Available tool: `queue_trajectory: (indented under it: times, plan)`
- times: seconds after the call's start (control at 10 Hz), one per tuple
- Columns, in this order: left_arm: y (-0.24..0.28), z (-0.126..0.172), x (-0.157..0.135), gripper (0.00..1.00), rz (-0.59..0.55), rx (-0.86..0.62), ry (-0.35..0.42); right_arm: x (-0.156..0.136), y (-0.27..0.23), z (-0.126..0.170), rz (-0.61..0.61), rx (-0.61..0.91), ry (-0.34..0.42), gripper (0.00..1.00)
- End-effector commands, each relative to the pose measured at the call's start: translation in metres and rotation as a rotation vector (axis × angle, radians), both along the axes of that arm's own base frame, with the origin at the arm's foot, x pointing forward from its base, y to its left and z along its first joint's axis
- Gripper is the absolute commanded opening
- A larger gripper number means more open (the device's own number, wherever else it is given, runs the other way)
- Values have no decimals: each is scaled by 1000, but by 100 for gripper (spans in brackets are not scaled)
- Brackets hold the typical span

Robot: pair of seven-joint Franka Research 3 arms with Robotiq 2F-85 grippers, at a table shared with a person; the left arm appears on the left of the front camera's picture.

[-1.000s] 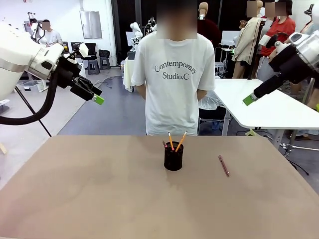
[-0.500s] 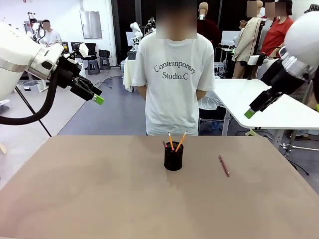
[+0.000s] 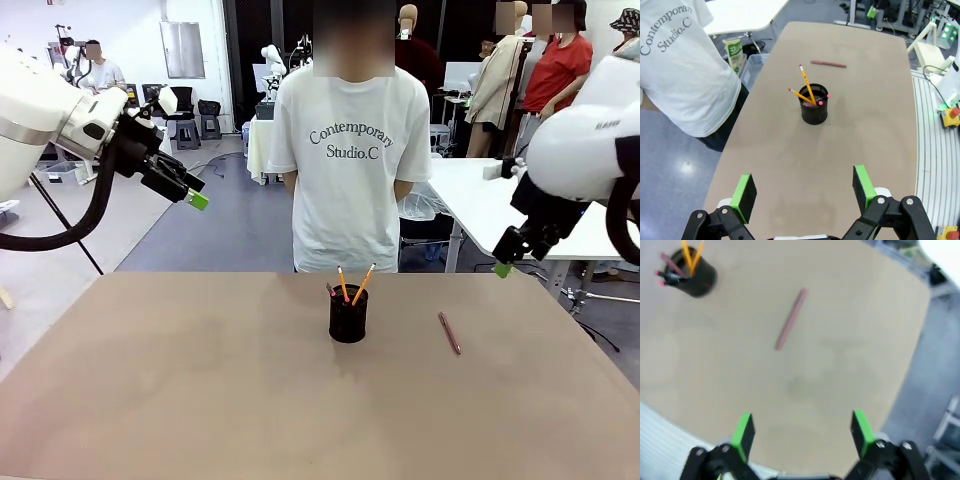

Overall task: Place the pens into the pen holder.
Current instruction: Pick up a writing instrument from the table and place it into the Pen holder.

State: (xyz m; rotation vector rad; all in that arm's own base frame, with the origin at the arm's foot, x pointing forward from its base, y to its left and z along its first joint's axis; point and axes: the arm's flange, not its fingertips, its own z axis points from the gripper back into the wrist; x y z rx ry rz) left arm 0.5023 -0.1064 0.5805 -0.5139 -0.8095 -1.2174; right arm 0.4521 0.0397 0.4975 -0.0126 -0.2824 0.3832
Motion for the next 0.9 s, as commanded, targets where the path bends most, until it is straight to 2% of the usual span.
queue_trajectory:
  times: [0.0,0.3,0.7,0.8]
  plan:
    - [2,1,1,100,5,2,-2,4,14,-21,-148,-67,-23,100]
    - [2,1,1,100,5,2,-2,21,26,-54,-285,-156,-10,100]
    - [2,1,1,100,5,2,-2,48,35,-93,-366,-129,61,100]
    - [2,1,1,100,5,2,-2,49,32,-92,-385,-98,73,100]
